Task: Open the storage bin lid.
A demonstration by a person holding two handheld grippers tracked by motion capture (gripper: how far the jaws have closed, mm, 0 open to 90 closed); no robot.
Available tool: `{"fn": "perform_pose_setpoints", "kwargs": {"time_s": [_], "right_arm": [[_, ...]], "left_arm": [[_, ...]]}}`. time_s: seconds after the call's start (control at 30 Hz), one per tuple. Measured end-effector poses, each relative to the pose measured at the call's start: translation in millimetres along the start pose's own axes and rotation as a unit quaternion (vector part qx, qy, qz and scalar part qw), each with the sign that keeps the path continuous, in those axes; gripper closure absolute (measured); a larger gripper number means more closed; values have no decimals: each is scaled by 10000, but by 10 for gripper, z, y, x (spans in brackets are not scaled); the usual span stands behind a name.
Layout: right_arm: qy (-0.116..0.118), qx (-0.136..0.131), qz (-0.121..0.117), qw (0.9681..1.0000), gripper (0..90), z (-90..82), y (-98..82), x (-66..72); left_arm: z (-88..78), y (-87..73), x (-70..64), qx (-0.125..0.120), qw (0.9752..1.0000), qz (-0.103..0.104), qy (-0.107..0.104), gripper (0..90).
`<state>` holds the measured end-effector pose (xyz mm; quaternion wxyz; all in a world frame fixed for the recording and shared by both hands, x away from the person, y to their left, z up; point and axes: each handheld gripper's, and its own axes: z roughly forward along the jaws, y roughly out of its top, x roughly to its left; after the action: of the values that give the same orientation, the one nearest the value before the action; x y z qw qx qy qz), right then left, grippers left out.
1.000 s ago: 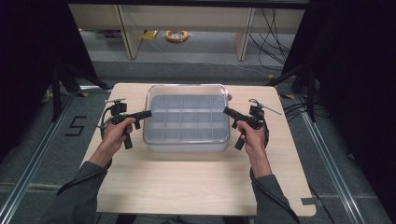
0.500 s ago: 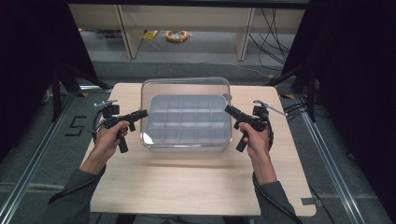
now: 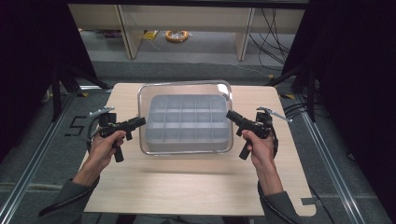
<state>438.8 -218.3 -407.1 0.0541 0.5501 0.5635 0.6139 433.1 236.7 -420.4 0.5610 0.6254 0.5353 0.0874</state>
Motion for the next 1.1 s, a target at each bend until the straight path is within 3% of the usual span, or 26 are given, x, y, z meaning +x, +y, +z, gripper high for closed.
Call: {"fn": "perform_pose_setpoints", "kwargs": {"time_s": [0.1,0.33,0.57,0.9,1.1], "right_arm": [[-3,-20,-107,9999,692,-47,-32,8],[14,10,-121,9999,691,-168,-119,55],[2,76,-91,9999,691,-277,-209,60],[81,188,-45,9998,690,-417,-406,78],[124,303,6,9995,685,-477,-581,73]], "left_arm": [[-58,-42,-32,17,10000,51,-21,622],[-207,-137,-110,33,9998,184,-97,623],[-255,-236,-153,116,9995,270,-110,628],[-385,-462,-158,275,9991,280,-137,626],[-461,-611,-121,452,9986,184,-197,616]]}}
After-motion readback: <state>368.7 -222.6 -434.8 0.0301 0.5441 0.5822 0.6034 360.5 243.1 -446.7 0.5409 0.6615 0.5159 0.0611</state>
